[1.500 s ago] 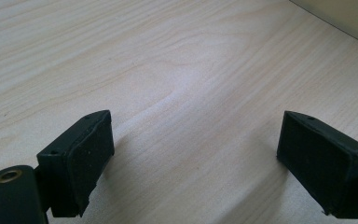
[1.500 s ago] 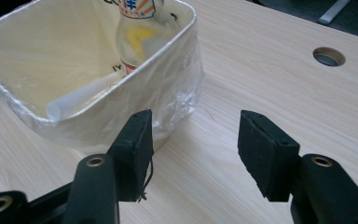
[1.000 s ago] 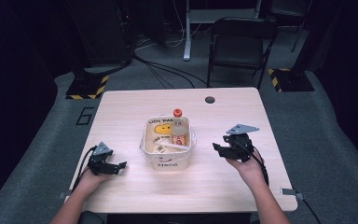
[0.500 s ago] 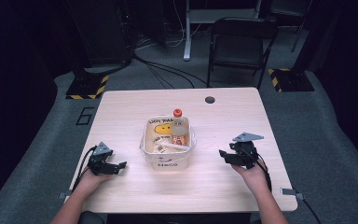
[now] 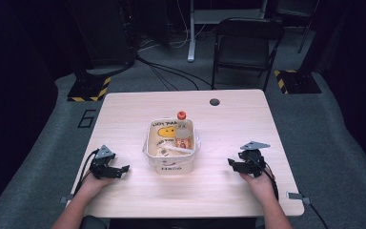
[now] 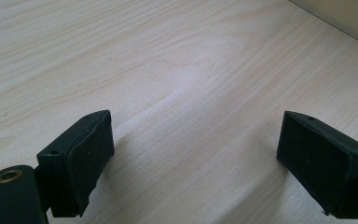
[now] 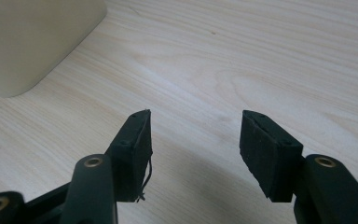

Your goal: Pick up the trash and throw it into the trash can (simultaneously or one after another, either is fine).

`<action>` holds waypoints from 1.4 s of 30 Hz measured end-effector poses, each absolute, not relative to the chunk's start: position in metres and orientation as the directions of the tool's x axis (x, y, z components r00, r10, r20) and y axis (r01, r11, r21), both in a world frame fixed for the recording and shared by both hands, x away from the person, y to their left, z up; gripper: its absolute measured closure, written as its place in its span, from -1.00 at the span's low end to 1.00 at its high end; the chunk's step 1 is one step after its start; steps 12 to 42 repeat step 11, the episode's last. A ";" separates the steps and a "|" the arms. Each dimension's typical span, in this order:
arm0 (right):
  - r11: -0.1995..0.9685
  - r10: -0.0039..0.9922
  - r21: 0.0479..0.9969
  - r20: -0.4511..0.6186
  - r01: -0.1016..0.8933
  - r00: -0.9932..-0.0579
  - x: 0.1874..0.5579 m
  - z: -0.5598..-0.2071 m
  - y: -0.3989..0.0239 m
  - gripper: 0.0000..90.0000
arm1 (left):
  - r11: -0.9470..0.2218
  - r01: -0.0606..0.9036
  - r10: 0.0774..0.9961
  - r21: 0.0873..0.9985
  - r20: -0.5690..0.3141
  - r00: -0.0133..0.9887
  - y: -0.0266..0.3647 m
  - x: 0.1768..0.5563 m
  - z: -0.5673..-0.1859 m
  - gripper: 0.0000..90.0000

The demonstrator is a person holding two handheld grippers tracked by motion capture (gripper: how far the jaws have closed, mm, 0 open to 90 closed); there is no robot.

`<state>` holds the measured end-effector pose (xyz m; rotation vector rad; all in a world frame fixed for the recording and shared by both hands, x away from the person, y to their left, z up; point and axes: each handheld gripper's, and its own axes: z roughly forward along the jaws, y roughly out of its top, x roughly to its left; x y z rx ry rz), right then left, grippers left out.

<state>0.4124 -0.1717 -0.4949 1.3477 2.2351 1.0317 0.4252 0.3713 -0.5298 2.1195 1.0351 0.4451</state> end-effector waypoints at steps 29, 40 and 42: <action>0.277 0.884 0.709 0.077 0.648 -0.461 0.413 -0.511 -0.193 -0.21 | -0.421 0.530 0.781 0.736 -0.003 0.624 0.372 0.427 -0.530 -0.76; 0.277 0.884 0.709 0.077 0.648 -0.461 0.413 -0.511 -0.193 -0.21 | -0.421 0.530 0.781 0.736 -0.003 0.624 0.372 0.427 -0.530 -0.76; 0.277 0.884 0.709 0.077 0.648 -0.461 0.413 -0.511 -0.193 -0.21 | -0.421 0.530 0.781 0.736 -0.003 0.624 0.372 0.427 -0.530 -0.76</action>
